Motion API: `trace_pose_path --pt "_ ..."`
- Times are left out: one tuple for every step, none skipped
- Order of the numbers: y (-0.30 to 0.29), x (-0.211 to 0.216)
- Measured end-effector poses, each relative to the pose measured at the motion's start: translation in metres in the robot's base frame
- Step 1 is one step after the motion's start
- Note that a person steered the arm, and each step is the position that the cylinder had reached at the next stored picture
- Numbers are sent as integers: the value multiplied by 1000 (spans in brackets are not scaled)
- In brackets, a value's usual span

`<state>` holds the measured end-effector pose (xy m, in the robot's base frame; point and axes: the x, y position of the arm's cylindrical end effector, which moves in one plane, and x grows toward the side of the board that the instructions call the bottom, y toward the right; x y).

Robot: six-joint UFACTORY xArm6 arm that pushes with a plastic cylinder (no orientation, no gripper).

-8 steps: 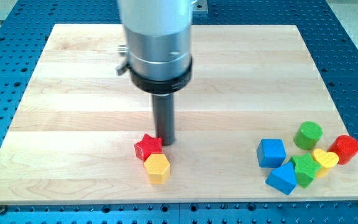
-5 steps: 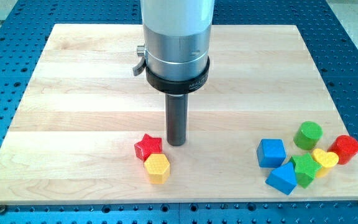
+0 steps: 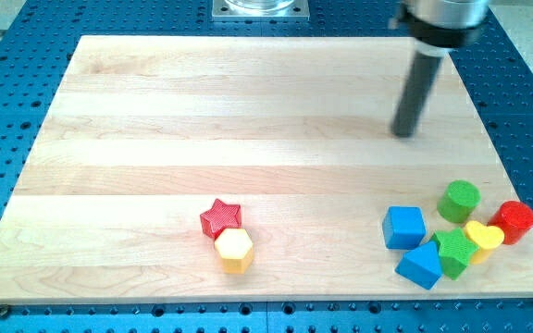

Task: Separate the triangle from the green star

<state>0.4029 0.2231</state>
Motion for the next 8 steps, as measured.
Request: trace_pose_path --pt "73 46" --pt "115 117" --pt "93 149" --pt "29 202" --pt "-7 216" --pt "-66 208" --pt "-113 166" --pt "-117 140"
